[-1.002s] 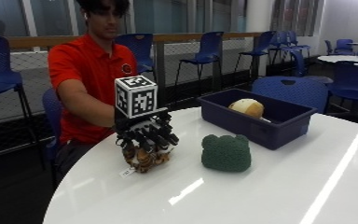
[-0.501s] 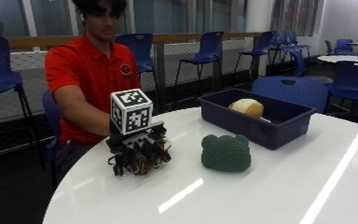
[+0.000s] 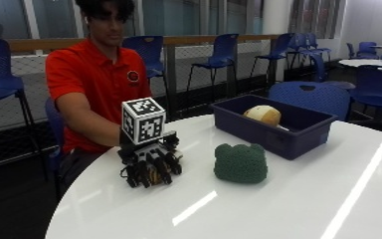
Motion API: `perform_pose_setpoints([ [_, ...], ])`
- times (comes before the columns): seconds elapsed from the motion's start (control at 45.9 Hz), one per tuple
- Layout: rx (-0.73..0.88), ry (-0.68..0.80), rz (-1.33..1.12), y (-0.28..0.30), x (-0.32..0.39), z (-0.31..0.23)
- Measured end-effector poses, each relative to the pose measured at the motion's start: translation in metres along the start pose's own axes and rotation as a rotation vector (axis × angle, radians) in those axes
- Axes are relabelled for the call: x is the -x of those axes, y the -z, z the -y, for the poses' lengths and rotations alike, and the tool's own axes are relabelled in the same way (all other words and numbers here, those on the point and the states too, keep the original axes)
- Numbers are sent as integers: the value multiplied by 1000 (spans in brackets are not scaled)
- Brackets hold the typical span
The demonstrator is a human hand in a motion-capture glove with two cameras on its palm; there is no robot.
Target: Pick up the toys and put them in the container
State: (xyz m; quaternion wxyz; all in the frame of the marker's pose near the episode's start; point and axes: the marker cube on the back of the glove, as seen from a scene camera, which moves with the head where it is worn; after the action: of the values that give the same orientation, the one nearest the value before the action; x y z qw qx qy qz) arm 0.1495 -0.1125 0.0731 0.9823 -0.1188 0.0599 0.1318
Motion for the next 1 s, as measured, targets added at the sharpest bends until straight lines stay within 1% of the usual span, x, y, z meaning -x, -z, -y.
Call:
perform_pose_setpoints([
  [0.174, -13, 22, 26, 0, 9, -6],
  [0.37, -79, 33, -27, 4, 35, -11],
  [0.501, -136, 86, -58, 6, 46, -10],
  [0.632, -126, 113, -24, 17, 48, -7],
  [0.697, -147, 130, 13, 36, 56, -8],
  [0.763, -183, 160, 53, 69, 72, -8],
  [0.871, -244, 209, 104, 139, 117, -1],
  [1.002, -280, 282, 118, 186, 173, 10],
])
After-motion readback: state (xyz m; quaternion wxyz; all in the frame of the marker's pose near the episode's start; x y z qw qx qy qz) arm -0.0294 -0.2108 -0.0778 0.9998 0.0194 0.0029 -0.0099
